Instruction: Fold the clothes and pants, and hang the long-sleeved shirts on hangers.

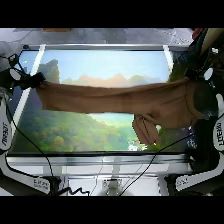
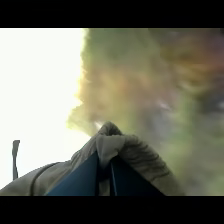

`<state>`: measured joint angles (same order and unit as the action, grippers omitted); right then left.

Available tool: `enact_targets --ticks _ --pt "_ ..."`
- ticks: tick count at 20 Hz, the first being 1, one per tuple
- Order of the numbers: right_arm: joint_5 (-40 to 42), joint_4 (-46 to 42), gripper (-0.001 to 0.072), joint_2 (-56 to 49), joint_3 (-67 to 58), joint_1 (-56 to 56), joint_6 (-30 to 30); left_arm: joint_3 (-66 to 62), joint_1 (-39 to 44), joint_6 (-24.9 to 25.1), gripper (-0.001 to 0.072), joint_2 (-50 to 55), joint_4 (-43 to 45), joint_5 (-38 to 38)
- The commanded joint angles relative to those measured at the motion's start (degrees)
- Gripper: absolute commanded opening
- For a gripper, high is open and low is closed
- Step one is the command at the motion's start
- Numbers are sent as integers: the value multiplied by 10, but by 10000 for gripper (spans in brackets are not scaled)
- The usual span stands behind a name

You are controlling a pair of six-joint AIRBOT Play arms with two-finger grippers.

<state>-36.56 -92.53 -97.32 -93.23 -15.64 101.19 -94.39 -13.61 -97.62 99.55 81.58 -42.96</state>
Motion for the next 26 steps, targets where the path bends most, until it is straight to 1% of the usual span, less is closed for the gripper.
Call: enact_targets --ticks 1,3,5,8,10,15,16,17,18,19,21,22,24,26 --pt "122 61 25 -41 0 9 64 -6 4 -47 12 38 2 90" --pt "177 79 25 -56 0 20 64 -6 6 -57 13 58 -24 119" --pt "227 79 26 -69 0 32 64 -6 10 -57 13 78 -79 169" --pt "259 85 26 -88 0 43 64 -6 19 -57 13 99 -132 241" --pt "274 86 26 -94 0 43 64 -6 27 -57 13 106 -135 277" --pt "354 95 25 -98 0 42 64 -7 28 -57 14 106 -135 338" --pt "370 100 29 -100 0 42 64 -7 28 -57 47 106 -135 351" --pt "381 99 223 -101 0 42 64 -7 28 -57 381 106 -135 359" --pt "398 99 517 -101 0 42 64 -7 28 -59 696 105 -137 364" --pt "407 100 563 -98 0 42 64 -7 28 -59 716 101 -137 363" --pt "400 100 563 -93 -12 42 64 -7 28 -59 712 86 -137 360" --pt "384 100 563 -92 -22 42 64 -7 28 -59 710 76 -137 359" --pt "332 97 562 -82 -41 38 61 -7 26 -59 709 52 -131 357" --pt "247 85 556 -59 -50 20 57 -7 20 -49 693 21 -119 316"
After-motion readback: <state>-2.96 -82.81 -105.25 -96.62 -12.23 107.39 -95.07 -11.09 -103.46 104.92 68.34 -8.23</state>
